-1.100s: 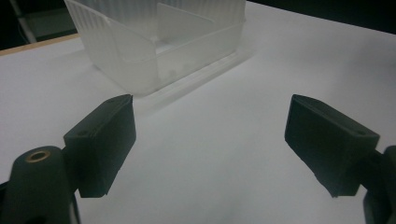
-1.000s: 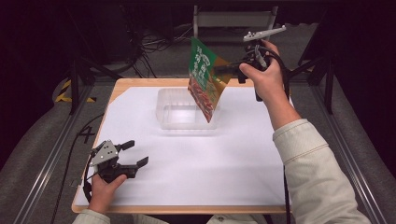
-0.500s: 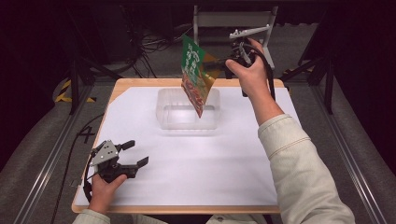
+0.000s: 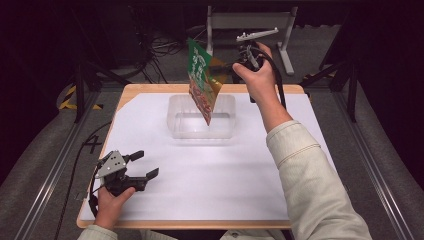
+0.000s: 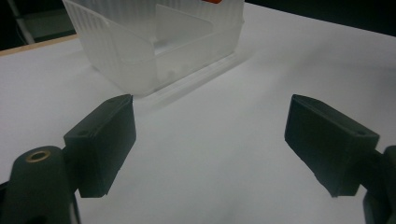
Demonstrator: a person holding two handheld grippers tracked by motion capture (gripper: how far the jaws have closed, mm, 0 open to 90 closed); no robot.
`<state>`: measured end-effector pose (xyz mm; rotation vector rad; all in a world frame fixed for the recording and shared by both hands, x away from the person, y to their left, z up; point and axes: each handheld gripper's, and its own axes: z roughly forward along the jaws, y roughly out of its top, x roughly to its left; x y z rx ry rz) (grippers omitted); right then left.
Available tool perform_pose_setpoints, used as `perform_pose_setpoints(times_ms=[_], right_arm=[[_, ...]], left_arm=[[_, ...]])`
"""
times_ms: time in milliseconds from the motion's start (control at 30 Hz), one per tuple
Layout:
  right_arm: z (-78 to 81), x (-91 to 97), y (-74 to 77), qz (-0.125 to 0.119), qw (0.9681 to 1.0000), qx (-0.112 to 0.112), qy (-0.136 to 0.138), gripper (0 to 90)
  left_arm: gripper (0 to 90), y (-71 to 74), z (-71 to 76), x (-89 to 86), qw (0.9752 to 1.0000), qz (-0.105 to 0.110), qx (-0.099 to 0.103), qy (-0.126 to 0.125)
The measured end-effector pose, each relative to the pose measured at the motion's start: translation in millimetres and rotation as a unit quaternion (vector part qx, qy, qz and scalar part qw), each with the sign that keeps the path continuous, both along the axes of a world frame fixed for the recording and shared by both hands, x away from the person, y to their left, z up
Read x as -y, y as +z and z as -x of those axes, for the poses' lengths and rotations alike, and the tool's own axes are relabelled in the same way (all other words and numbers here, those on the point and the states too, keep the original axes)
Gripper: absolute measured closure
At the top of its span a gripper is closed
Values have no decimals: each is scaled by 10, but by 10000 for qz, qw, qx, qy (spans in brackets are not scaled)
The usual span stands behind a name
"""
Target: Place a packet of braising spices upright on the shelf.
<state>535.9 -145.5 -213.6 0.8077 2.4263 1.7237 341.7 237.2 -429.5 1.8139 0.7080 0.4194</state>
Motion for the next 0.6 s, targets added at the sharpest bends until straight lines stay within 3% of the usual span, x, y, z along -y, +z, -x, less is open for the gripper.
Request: perform_pose_setpoints(times_ms=[200, 600], right_arm=[[-18, -53, -59, -20, 10000, -41, 58, 900], [-89, -134, -225, 158, 9998, -122, 49, 900]], left_arm=[[171, 0, -2, 1, 10000, -5, -5, 0], [172, -2, -4, -2, 10000, 18, -7, -3]])
